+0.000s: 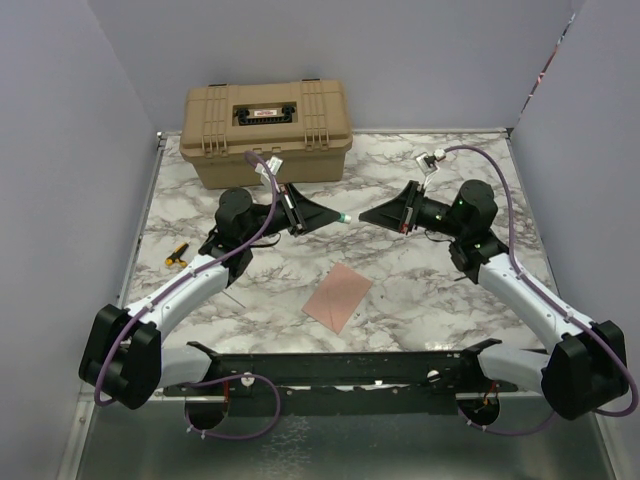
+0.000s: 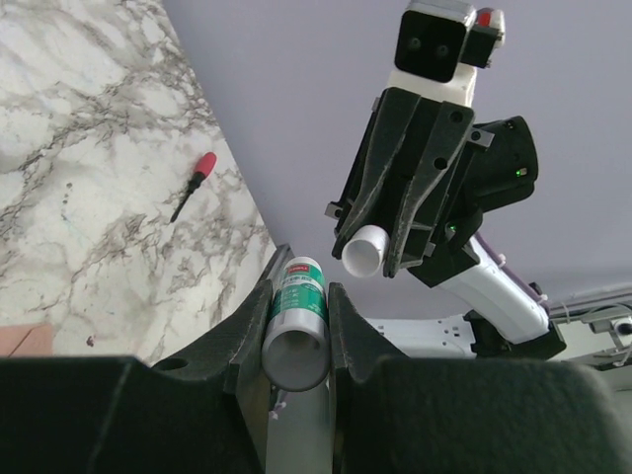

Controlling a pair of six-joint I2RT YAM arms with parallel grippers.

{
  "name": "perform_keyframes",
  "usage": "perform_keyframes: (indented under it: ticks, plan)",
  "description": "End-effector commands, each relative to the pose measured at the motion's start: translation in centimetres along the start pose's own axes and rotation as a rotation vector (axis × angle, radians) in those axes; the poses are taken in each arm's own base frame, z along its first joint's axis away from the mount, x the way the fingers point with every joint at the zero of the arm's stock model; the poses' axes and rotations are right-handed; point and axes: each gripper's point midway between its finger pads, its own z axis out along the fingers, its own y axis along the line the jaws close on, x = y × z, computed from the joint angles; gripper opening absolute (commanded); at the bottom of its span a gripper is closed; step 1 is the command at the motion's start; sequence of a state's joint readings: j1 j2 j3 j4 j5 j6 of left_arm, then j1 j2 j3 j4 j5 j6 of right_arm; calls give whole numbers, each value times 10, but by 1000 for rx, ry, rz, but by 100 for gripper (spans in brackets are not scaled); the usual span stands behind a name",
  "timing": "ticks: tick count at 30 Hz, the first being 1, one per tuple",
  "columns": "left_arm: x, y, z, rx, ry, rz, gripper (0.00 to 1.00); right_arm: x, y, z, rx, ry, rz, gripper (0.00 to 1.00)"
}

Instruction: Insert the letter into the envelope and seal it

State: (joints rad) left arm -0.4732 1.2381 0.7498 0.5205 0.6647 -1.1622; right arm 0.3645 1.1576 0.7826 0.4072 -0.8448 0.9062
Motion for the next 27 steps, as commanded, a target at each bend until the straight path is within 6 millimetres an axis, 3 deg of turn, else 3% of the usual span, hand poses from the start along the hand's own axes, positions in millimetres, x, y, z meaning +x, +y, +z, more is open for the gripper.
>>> perform_keyframes:
  ticks: [1, 19, 27]
  plan:
    - [-9, -42, -3, 126, -11, 60, 0, -2, 16, 2, -65, 8, -21, 0]
    - [-8, -44, -4, 140, -9, 56, 0, 0, 25, 12, -100, 35, -36, 1]
    - [-10, -53, -6, 160, -14, 64, 0, 1, 26, 17, -102, 50, -39, 1]
